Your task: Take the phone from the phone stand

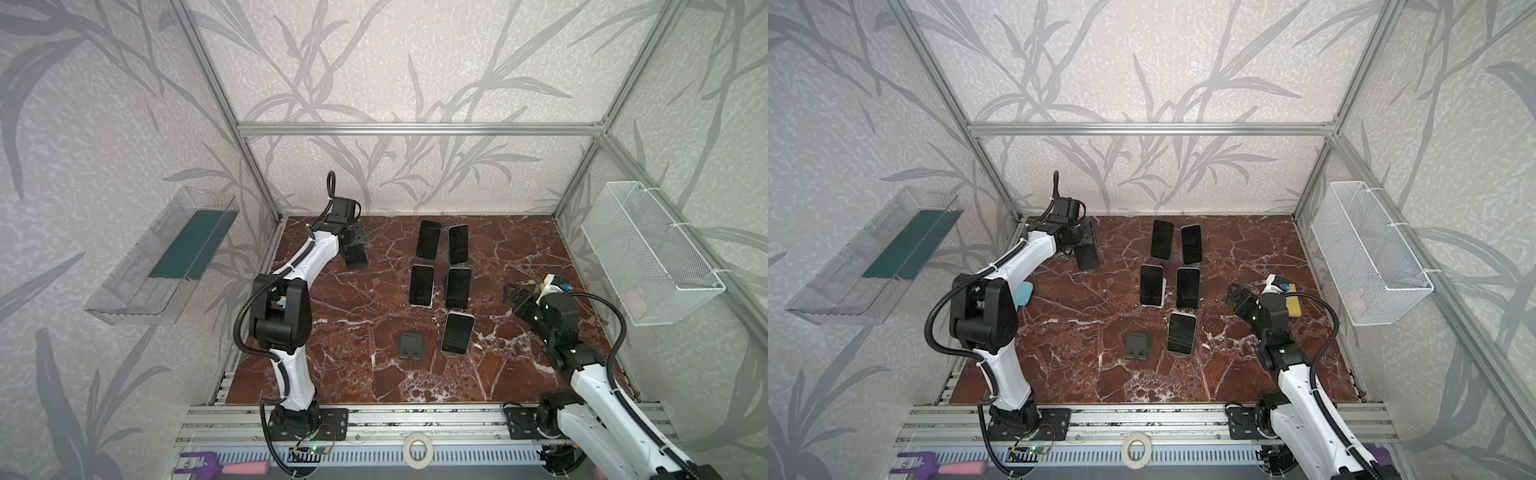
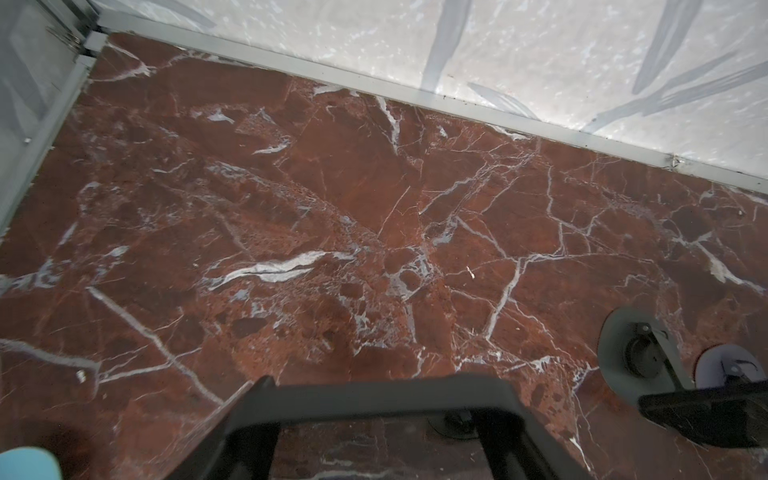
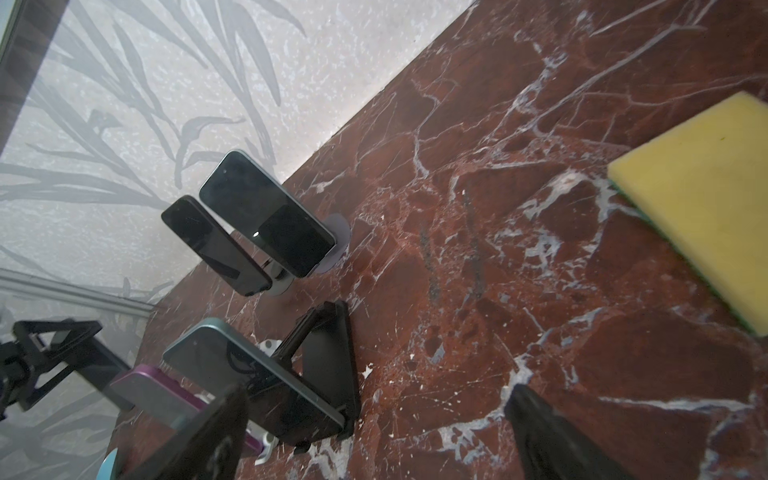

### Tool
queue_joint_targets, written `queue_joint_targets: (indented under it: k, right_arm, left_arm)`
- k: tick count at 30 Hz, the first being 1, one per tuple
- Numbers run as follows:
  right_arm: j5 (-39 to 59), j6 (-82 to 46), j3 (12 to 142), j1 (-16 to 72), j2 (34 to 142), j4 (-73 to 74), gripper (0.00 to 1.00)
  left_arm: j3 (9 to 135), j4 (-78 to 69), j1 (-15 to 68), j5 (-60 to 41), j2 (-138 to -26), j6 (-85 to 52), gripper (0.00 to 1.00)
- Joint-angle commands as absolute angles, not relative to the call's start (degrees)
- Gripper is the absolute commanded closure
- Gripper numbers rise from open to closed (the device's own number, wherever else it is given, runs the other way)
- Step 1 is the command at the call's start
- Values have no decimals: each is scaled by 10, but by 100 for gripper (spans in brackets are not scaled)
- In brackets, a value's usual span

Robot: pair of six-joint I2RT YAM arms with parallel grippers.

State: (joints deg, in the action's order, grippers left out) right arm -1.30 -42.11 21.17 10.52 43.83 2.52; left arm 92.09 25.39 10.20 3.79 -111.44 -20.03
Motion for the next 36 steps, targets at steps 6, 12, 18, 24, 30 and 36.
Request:
queue_joint_targets:
  k: [6,12,18,24,30,36]
  right_arm:
    - [-49,-400,222,127,450,28,4]
    - [-55,-405,216,127,457,36,4]
    - [-47,-405,219,127,469,39,4]
    - [-53,-400,216,127,478,43,4]
    - [-42,-393,217,128,476,50,4]
    - [-53,-380,221,141,488,54,4]
  left_arm:
    - [1053,316,104,8,-1233,-168,46]
    - [1069,327,104,5,-1262,-151,47]
    - [1086,328,105,-16,-1289,-139,47]
    - [1101,323,105,-37,-1314,-133,47]
    - [1109,326,110,-48,-1332,-129,47]
    - [1121,340,120,-47,-1349,-126,47]
